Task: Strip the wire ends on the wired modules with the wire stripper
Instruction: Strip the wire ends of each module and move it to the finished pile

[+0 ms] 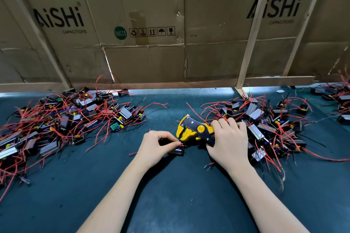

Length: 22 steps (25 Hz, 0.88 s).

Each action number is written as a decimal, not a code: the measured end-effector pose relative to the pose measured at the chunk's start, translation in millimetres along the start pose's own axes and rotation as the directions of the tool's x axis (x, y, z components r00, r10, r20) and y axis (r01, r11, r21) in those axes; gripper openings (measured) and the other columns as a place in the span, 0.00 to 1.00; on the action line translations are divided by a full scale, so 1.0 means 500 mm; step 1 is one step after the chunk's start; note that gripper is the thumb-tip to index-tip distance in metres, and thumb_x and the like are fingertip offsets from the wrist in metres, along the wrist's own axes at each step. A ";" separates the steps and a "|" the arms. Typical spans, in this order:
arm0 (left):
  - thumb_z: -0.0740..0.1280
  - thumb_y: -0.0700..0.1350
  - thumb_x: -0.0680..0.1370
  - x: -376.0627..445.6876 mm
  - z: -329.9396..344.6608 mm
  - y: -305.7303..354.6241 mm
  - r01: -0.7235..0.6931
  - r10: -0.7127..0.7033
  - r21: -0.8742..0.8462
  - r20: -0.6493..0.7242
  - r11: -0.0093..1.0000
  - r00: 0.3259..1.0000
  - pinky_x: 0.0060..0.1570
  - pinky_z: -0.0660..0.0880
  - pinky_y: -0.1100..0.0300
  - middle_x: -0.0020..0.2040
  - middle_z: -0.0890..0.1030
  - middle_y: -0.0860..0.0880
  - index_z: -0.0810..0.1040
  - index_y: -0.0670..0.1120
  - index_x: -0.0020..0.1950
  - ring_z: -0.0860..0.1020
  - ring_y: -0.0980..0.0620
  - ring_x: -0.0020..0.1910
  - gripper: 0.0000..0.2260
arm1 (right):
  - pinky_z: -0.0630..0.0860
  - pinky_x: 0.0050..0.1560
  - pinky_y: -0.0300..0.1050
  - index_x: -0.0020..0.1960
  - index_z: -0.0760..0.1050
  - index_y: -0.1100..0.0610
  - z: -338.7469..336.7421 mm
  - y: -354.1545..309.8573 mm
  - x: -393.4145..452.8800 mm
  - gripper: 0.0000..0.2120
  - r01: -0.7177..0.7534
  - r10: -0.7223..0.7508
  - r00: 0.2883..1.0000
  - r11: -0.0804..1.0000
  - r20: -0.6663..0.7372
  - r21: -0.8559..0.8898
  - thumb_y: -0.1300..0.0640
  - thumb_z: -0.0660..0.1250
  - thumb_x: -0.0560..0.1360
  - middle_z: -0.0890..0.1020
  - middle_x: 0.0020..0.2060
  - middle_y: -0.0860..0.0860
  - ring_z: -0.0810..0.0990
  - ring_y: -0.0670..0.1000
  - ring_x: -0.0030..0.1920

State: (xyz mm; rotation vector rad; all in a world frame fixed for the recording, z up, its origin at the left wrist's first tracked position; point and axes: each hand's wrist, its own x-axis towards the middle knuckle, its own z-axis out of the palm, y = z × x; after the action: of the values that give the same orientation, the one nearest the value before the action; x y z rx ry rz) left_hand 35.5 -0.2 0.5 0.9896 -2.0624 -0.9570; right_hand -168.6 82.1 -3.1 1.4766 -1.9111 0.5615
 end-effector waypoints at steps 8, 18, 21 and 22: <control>0.77 0.44 0.71 0.005 -0.003 -0.003 0.037 -0.037 0.013 -0.022 0.999 0.999 0.39 0.70 0.70 0.31 0.83 0.58 0.86 0.49 0.37 0.77 0.62 0.32 0.04 | 0.63 0.43 0.51 0.38 0.74 0.56 -0.005 -0.004 -0.004 0.19 -0.005 0.005 1.000 1.000 0.008 -0.008 0.49 0.78 0.55 0.78 0.34 0.51 0.76 0.57 0.39; 0.78 0.45 0.70 0.006 -0.003 -0.002 0.050 -0.049 0.025 -0.032 0.998 0.998 0.37 0.70 0.71 0.31 0.82 0.57 0.86 0.49 0.37 0.76 0.64 0.31 0.04 | 0.62 0.44 0.51 0.37 0.75 0.55 -0.004 -0.007 -0.002 0.17 0.012 -0.012 1.000 1.000 -0.029 0.001 0.48 0.78 0.56 0.77 0.32 0.50 0.77 0.57 0.37; 0.77 0.45 0.71 0.007 -0.004 -0.003 0.049 -0.049 0.032 -0.030 0.998 0.998 0.39 0.71 0.70 0.33 0.84 0.56 0.86 0.49 0.38 0.78 0.63 0.33 0.03 | 0.63 0.43 0.50 0.35 0.74 0.55 -0.003 -0.003 -0.003 0.16 0.009 -0.009 1.000 1.000 -0.002 0.023 0.49 0.79 0.56 0.77 0.30 0.50 0.78 0.56 0.34; 0.77 0.45 0.71 0.007 -0.004 -0.004 0.048 -0.047 0.031 -0.029 0.998 0.998 0.39 0.71 0.70 0.33 0.84 0.56 0.86 0.49 0.38 0.78 0.63 0.34 0.03 | 0.64 0.42 0.49 0.34 0.74 0.55 -0.002 -0.002 -0.003 0.16 0.004 -0.004 1.000 0.999 0.011 0.032 0.49 0.79 0.56 0.77 0.29 0.50 0.78 0.56 0.33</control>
State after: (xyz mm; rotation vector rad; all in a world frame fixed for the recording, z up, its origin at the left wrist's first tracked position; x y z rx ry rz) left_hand 35.8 -4.6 0.7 1.0675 -2.0447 -0.9317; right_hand -167.1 83.4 -3.4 1.5061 -1.9153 0.5861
